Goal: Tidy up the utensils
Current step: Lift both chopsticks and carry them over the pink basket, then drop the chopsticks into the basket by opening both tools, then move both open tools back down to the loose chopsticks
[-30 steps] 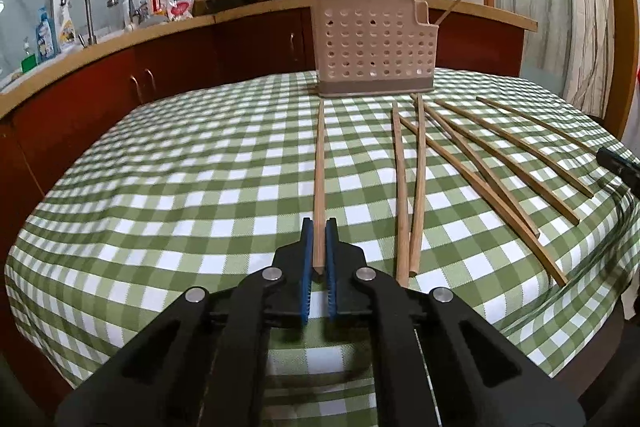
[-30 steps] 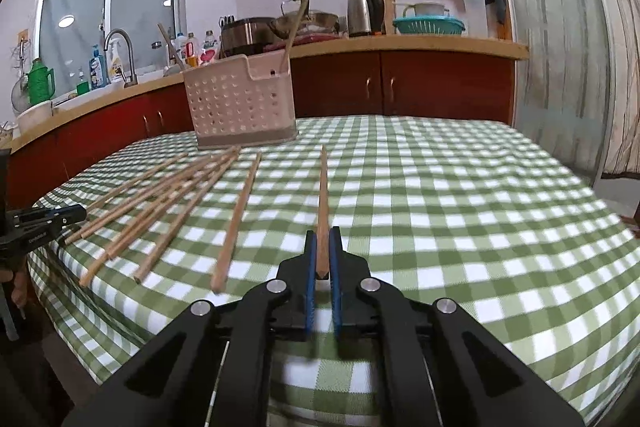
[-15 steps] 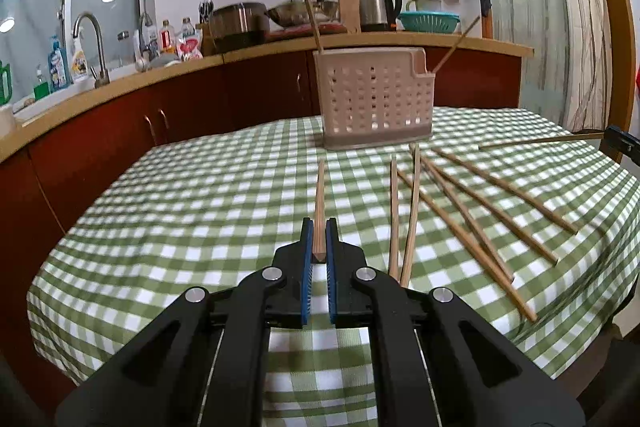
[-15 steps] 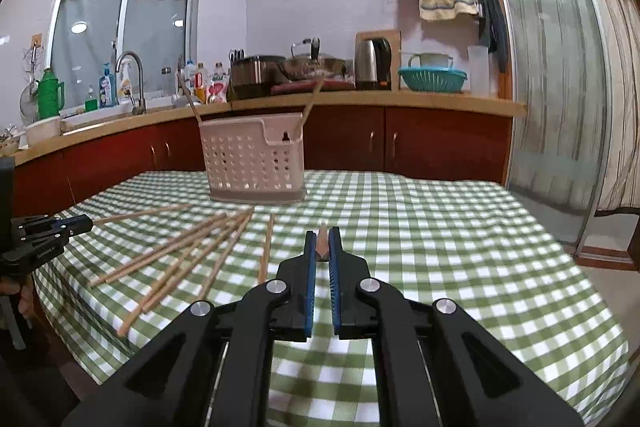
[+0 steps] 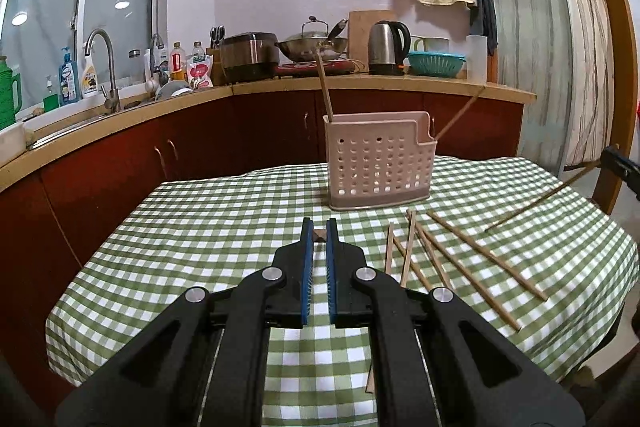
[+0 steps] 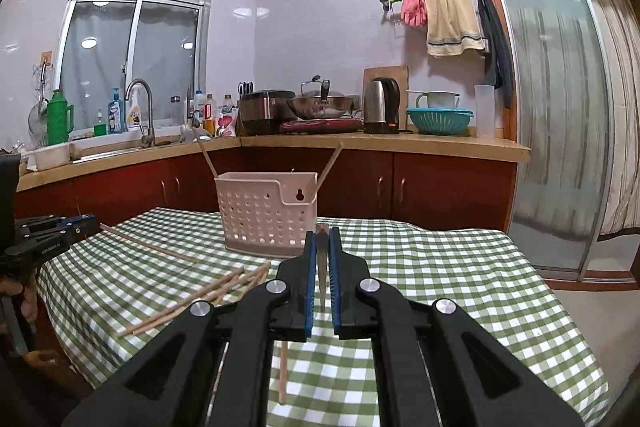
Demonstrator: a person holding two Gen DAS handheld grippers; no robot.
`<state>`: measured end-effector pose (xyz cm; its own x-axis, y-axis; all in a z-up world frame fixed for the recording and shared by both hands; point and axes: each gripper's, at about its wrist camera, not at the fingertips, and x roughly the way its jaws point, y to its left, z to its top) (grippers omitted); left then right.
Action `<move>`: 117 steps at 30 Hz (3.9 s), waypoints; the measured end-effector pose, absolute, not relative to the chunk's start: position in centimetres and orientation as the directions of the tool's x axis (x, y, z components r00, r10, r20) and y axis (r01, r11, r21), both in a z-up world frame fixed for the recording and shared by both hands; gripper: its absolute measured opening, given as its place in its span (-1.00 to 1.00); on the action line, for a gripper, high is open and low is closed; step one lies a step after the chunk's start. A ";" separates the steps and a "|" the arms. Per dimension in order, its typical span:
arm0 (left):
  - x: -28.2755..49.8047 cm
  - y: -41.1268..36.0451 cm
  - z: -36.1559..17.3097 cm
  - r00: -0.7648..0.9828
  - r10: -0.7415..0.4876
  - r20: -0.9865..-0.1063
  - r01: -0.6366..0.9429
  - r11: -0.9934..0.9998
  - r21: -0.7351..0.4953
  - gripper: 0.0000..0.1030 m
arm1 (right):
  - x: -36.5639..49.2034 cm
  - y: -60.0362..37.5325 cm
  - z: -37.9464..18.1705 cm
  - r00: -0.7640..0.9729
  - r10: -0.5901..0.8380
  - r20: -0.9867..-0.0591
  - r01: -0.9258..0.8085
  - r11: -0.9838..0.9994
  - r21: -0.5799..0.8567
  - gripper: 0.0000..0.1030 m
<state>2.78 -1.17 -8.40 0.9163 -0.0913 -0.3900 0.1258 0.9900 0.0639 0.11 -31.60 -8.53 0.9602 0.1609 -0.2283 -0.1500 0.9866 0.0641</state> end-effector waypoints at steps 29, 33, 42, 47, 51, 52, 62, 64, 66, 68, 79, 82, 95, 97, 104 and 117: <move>10.1 -1.3 -2.0 0.884 -0.149 -0.443 0.175 0.984 0.017 -0.87 | 6.6 -30.8 -4.2 0.948 0.208 -0.240 -0.179 0.974 0.137 -0.87; 10.2 -1.4 -0.2 0.886 -0.180 -0.427 0.196 0.981 -0.006 -0.87 | 6.7 -30.8 -2.5 0.952 0.226 -0.207 -0.198 0.969 0.146 -0.87; 10.7 -2.2 5.4 0.909 -0.257 -0.328 0.262 0.965 -0.027 -0.87 | 7.9 -30.5 1.8 0.953 0.289 -0.092 -0.271 0.947 0.170 -0.87; 11.5 -2.9 8.5 0.931 -0.271 -0.244 0.276 0.961 -0.013 -0.87 | 9.1 -30.5 4.4 0.951 0.308 -0.002 -0.303 0.936 0.176 -0.87; 13.1 -3.5 10.3 0.945 -0.271 -0.184 0.274 0.962 -0.009 -0.87 | 10.8 -30.4 5.8 0.952 0.303 0.049 -0.307 0.938 0.163 -0.87; 13.5 -3.7 10.5 0.945 -0.273 -0.179 0.276 0.961 -0.007 -0.87 | 11.3 -30.4 5.9 0.952 0.301 0.057 -0.307 0.938 0.162 -0.87; 19.5 -4.4 7.1 0.923 -0.278 -0.265 0.278 0.960 -0.040 -0.87 | 17.2 -29.7 3.1 0.953 0.302 0.014 -0.299 0.933 0.200 -0.87; 20.4 -4.4 5.6 0.917 -0.278 -0.287 0.275 0.960 -0.050 -0.87 | 18.2 -29.6 1.6 0.951 0.309 -0.011 -0.299 0.930 0.215 -0.87; 21.1 -4.3 4.5 0.911 -0.276 -0.306 0.271 0.961 -0.061 -0.87 | 18.7 -29.3 0.6 0.951 0.309 -0.019 -0.298 0.930 0.216 -0.87; 21.6 -4.2 3.4 0.907 -0.277 -0.317 0.268 0.961 -0.070 -0.87 | 18.4 -29.4 0.4 0.955 0.298 0.008 -0.293 0.935 0.202 -0.87; 23.0 -3.8 2.2 0.904 -0.281 -0.321 0.268 0.960 -0.085 -0.87 | 19.3 -29.1 1.2 0.958 0.282 0.047 -0.286 0.941 0.184 -0.87; 23.2 -4.0 1.9 0.903 -0.278 -0.327 0.270 0.960 -0.071 -0.87 | 20.1 -28.8 0.4 0.957 0.287 0.043 -0.289 0.939 0.185 -0.87; 22.7 -5.3 -1.5 0.883 -0.274 -0.381 0.289 0.957 -0.018 -0.07 | 20.5 -28.0 -4.7 0.949 0.292 -0.122 -0.264 0.943 0.203 -0.11; 22.4 -5.2 -1.6 0.881 -0.278 -0.382 0.290 0.957 -0.027 0.02 | 19.9 -28.0 -4.6 0.947 0.292 -0.131 -0.264 0.944 0.197 -0.09; 20.2 -4.7 -2.1 0.885 -0.262 -0.385 0.274 0.961 -0.025 0.24 | 16.8 -28.7 -4.1 0.954 0.274 -0.121 -0.248 0.949 0.195 0.03; 13.3 -4.1 -6.4 0.890 -0.184 -0.417 0.234 0.970 0.071 0.25 | 9.0 -29.4 -9.2 0.953 0.222 -0.205 -0.193 0.969 0.153 0.04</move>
